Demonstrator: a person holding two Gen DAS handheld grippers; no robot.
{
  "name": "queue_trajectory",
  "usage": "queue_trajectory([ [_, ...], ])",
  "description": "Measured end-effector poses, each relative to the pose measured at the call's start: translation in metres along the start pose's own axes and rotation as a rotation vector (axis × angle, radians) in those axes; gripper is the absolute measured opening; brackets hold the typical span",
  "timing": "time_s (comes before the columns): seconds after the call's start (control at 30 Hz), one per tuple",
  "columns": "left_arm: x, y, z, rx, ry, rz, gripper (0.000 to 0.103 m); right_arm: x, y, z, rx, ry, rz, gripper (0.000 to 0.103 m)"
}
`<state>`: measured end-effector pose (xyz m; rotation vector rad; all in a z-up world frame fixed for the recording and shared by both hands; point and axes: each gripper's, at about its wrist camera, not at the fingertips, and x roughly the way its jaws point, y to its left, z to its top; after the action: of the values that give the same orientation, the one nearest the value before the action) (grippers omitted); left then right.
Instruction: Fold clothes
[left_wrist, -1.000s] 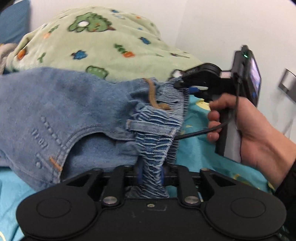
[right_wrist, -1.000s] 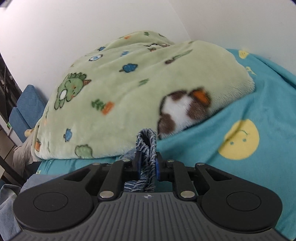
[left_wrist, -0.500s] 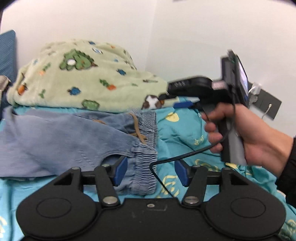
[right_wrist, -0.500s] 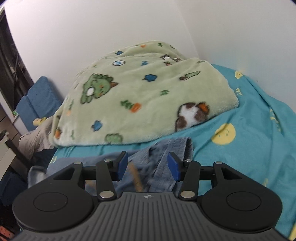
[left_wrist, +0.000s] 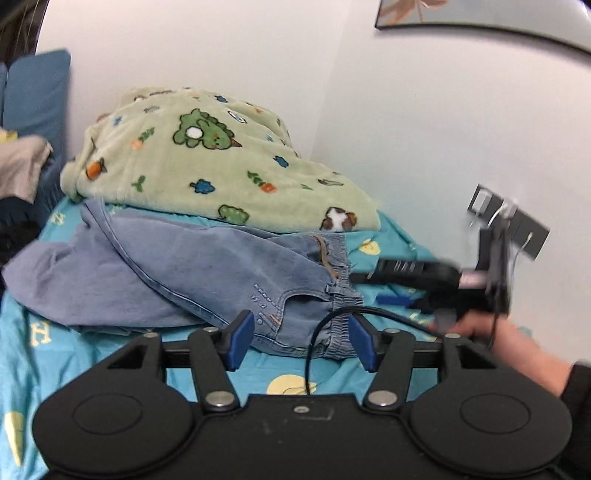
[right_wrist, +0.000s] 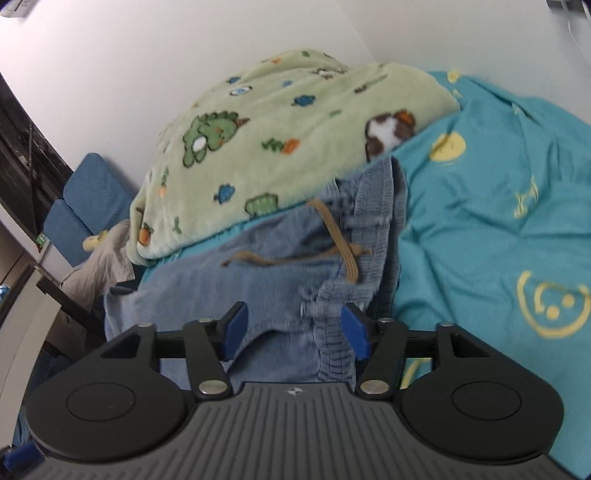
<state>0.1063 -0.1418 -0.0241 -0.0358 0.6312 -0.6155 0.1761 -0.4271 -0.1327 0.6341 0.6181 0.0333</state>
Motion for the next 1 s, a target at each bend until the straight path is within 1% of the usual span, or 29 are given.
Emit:
queue_trajectory([
  [0.1, 0.001, 0.012, -0.003, -0.009, 0.004, -0.027, 0.053, 0.017, -0.009, -0.019, 0.05, 0.037, -0.01, 0.068],
  [0.13, 0.001, 0.015, -0.004, -0.012, 0.005, -0.037, 0.053, 0.023, -0.011, -0.022, 0.046, 0.043, -0.034, 0.068],
  [0.2, 0.002, 0.023, -0.006, -0.018, 0.008, -0.055, 0.053, 0.031, -0.018, -0.024, 0.049, 0.051, -0.061, 0.068],
  [0.27, 0.008, 0.026, -0.01, -0.01, 0.023, -0.061, 0.053, 0.038, -0.024, -0.022, 0.086, 0.062, -0.052, 0.066],
  [0.33, 0.015, 0.028, -0.015, 0.004, 0.043, -0.065, 0.053, 0.041, -0.024, -0.024, 0.076, 0.066, -0.053, 0.065],
  [0.37, 0.018, 0.028, -0.016, 0.009, 0.052, -0.078, 0.053, 0.043, -0.023, -0.025, 0.069, 0.068, -0.054, 0.063],
  [0.4, 0.017, 0.027, -0.017, 0.02, 0.058, -0.098, 0.053, 0.045, -0.022, -0.026, 0.066, 0.08, -0.054, 0.06],
  [0.47, 0.014, 0.023, -0.02, 0.057, 0.073, -0.146, 0.053, 0.046, -0.021, -0.03, 0.065, 0.095, -0.038, 0.059],
  [0.57, 0.008, 0.015, -0.026, 0.109, 0.09, -0.216, 0.053, 0.049, -0.021, -0.029, 0.05, 0.089, -0.061, 0.058],
  [0.67, -0.003, 0.018, -0.025, 0.087, 0.048, -0.248, 0.053, 0.051, -0.024, -0.026, 0.038, 0.065, -0.095, 0.055],
  [0.8, -0.02, 0.026, -0.021, 0.037, -0.023, -0.281, 0.056, 0.048, -0.027, -0.023, 0.03, 0.049, -0.095, 0.056],
  [0.93, -0.035, 0.035, -0.017, -0.018, -0.091, -0.305, 0.056, 0.04, -0.022, -0.027, 0.03, 0.059, -0.011, 0.056],
  [0.97, -0.035, 0.04, -0.016, -0.046, -0.099, -0.287, 0.056, 0.039, -0.018, -0.031, 0.022, 0.071, 0.001, 0.059],
  [1.0, -0.034, 0.045, -0.015, -0.075, -0.107, -0.27, 0.057, 0.04, -0.015, -0.035, 0.004, 0.092, -0.006, 0.059],
])
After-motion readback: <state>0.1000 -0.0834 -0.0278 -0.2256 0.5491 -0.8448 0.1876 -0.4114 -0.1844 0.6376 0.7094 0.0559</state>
